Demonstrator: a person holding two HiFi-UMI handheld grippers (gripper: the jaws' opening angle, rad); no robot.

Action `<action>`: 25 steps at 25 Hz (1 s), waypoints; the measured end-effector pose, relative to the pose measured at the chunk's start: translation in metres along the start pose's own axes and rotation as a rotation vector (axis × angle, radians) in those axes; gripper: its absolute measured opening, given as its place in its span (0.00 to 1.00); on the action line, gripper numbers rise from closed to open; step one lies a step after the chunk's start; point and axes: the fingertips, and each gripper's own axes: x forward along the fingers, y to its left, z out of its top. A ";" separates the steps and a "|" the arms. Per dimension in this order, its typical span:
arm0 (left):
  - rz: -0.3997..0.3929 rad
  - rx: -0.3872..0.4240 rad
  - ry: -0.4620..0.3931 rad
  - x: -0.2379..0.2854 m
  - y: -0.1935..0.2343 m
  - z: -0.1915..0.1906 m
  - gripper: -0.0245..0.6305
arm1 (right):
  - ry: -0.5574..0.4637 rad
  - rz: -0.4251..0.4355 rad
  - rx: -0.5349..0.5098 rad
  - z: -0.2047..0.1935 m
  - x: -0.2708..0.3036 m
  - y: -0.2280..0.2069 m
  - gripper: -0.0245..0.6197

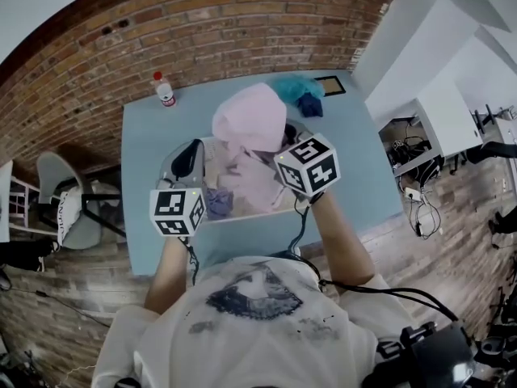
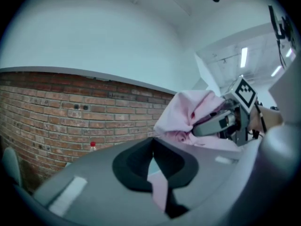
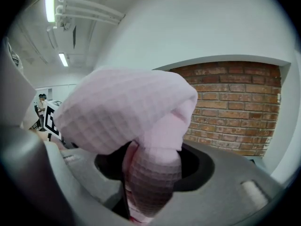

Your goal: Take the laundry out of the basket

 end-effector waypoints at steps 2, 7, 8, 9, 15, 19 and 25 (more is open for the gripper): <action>-0.012 0.004 -0.001 0.008 -0.013 0.004 0.03 | -0.019 -0.019 0.007 0.002 -0.017 -0.012 0.41; -0.048 0.008 -0.007 0.033 -0.058 0.014 0.03 | -0.035 -0.049 0.012 0.001 -0.062 -0.046 0.41; -0.058 0.010 -0.007 0.038 -0.069 0.016 0.03 | -0.039 -0.059 0.013 0.000 -0.072 -0.054 0.41; -0.068 0.013 -0.006 0.044 -0.081 0.017 0.03 | -0.044 -0.069 0.015 -0.002 -0.083 -0.062 0.41; -0.110 0.021 -0.008 0.075 -0.147 0.024 0.03 | -0.085 -0.096 0.056 -0.011 -0.145 -0.107 0.41; -0.132 0.032 -0.011 0.090 -0.191 0.027 0.03 | -0.125 -0.115 0.076 -0.016 -0.184 -0.131 0.41; -0.135 0.038 -0.006 0.108 -0.241 0.026 0.03 | -0.154 -0.156 0.037 -0.024 -0.233 -0.163 0.41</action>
